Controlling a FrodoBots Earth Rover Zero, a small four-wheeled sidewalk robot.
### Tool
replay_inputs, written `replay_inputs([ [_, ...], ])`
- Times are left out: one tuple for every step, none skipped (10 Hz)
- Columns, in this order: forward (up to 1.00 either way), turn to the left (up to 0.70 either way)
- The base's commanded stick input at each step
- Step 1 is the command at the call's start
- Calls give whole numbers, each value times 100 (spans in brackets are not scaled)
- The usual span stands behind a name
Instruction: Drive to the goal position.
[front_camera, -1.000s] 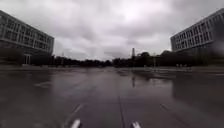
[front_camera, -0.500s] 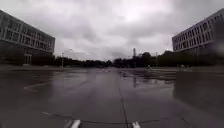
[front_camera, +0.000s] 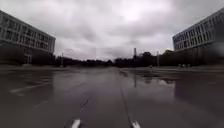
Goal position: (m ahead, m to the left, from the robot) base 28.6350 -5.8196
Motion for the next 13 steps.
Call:
replay_inputs([
  [100,3],
  [100,3],
  [100,3],
  [100,3],
  [100,3],
  [100,3],
  [100,3],
  [100,3],
  [100,3],
  [100,3],
  [100,3],
  [100,3],
  [100,3],
])
